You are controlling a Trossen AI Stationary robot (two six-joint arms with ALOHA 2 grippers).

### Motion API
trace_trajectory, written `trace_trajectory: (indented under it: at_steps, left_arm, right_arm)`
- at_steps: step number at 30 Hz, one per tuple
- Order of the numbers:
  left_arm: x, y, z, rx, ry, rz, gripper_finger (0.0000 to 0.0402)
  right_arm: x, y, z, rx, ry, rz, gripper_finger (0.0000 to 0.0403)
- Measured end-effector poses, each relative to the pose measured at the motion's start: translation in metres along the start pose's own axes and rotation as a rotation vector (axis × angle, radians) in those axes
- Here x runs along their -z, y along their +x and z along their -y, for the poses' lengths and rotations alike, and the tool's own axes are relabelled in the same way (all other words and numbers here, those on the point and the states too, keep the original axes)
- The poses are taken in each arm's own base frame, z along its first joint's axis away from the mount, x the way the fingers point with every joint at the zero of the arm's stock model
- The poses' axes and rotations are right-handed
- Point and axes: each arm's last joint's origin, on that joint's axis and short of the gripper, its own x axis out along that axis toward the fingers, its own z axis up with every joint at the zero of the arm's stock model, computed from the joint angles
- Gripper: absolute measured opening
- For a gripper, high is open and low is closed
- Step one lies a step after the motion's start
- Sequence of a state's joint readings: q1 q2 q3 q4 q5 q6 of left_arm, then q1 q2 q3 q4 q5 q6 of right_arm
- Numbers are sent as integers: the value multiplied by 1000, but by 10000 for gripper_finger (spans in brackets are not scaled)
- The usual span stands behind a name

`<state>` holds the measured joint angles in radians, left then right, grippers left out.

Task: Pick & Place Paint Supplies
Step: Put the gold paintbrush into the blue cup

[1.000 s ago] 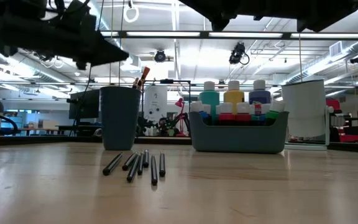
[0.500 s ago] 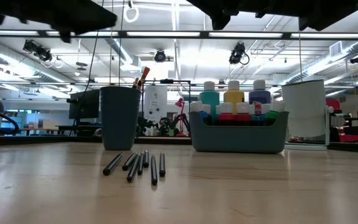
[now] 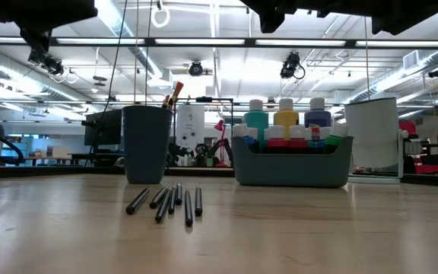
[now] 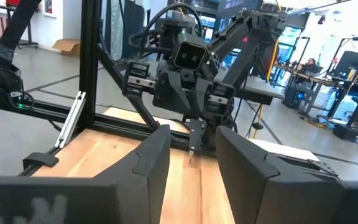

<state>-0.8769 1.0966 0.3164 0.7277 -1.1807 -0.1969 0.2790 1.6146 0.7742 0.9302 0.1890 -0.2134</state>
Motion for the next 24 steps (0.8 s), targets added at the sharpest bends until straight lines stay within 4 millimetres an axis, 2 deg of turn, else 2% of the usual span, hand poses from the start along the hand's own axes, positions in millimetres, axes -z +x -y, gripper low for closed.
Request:
trace_trajectory:
  at_steps: [6,20,24]
  left_arm:
    - [9,2,-3,2,-53,-49,73]
    - [10,3,-1,70,-54,-76,72]
    - [11,3,-2,68,-41,-82,72]
  right_arm:
    - [3,0,-1,-5,-5,-27,135]
    - [3,0,-1,-9,-2,-34,135]
    - [4,0,-2,-72,17,-26,135]
